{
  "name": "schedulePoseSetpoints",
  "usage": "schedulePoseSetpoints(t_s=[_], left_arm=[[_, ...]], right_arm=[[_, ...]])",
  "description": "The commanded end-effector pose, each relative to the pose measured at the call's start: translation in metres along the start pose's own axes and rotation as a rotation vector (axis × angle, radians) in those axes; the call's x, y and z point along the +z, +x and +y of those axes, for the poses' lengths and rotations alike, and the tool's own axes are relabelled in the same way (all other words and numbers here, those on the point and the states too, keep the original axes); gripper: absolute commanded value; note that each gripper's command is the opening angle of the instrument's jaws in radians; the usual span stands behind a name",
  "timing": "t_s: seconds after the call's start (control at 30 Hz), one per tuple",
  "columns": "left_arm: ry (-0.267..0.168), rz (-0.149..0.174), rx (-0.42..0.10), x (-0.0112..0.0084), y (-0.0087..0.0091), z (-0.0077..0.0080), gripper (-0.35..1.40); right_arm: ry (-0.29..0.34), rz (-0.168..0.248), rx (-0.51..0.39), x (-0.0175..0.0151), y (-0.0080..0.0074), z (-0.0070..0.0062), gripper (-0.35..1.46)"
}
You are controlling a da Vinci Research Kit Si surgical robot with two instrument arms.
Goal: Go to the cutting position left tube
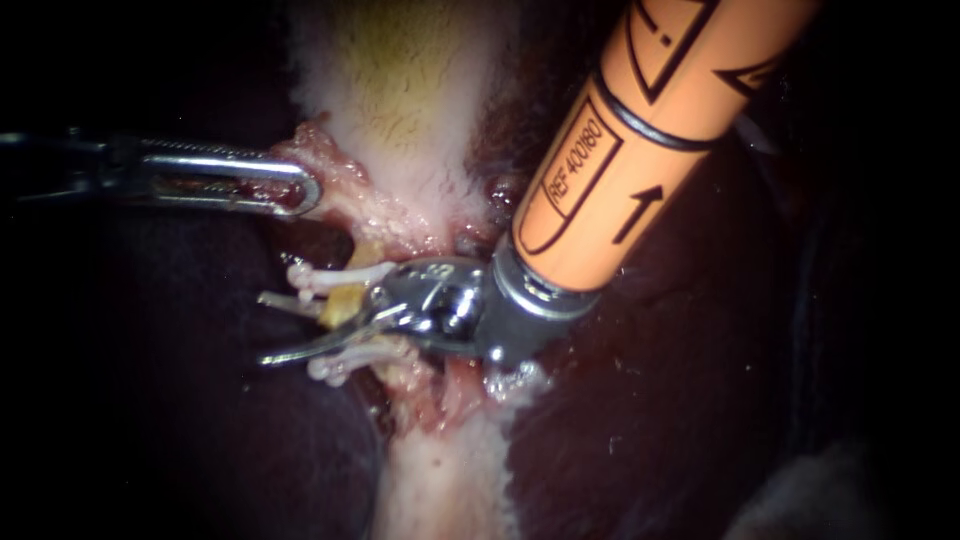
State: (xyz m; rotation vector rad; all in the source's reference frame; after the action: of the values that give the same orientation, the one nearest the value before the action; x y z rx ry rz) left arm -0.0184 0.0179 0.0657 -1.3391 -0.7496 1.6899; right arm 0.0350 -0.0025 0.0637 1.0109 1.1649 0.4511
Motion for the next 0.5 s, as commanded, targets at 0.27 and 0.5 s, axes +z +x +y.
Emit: schedulePoseSetpoints(t_s=[0.27, 0.5], left_arm=[[0.000, 0.000, 0.000, 0.0000, 0.0000, 0.0000, -0.35], [0.001, 0.001, 0.000, 0.0002, 0.0000, 0.0000, -0.35]], right_arm=[[-0.008, 0.003, 0.024, 0.0002, 0.0000, 0.0002, 0.93], [-0.019, 0.011, 0.084, 0.0001, -0.0010, 0.0020, -0.35]])
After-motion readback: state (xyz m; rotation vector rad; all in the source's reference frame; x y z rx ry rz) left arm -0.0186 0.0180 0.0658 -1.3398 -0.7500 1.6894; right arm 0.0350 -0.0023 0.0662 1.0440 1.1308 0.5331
